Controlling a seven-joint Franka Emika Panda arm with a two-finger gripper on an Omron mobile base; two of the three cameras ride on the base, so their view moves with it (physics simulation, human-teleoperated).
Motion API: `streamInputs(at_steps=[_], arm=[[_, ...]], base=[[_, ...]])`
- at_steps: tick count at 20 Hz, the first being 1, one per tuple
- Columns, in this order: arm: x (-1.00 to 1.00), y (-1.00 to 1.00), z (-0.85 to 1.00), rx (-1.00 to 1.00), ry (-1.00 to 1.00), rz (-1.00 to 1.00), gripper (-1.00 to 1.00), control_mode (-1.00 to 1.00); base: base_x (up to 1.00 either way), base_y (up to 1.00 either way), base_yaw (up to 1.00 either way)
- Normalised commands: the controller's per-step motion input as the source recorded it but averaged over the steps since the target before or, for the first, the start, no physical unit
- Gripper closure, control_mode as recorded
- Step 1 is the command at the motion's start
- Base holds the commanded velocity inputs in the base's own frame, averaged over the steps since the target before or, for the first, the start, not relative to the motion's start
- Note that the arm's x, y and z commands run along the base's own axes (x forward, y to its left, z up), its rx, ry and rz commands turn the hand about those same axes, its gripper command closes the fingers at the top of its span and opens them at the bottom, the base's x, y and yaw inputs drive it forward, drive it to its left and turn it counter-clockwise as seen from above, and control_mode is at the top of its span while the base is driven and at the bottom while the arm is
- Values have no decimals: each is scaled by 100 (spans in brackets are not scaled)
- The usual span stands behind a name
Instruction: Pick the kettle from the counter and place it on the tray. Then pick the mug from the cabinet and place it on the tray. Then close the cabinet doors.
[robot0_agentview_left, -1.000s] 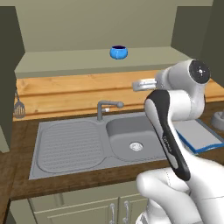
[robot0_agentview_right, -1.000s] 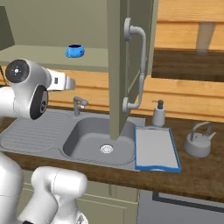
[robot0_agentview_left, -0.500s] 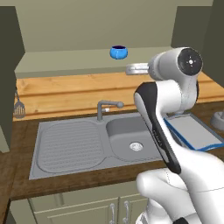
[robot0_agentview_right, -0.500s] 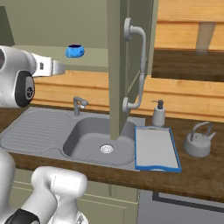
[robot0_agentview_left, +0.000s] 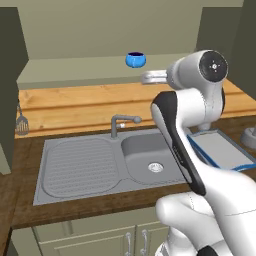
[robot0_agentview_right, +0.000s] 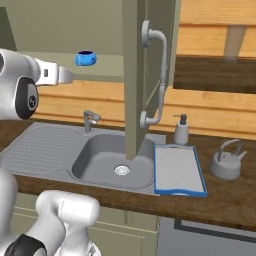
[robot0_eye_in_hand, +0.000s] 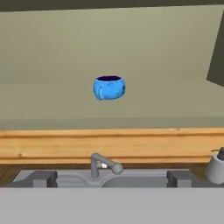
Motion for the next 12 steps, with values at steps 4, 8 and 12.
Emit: streamInputs(at_steps=[4, 8, 12], arm=[[17, 15, 0, 0, 1, 0, -100, -100], [29, 23, 2, 0, 6, 0, -100, -100], [29, 2, 28, 0, 0, -2, -100, -100]], base=[[0, 0, 0], [0, 0, 0], [0, 0, 0]])
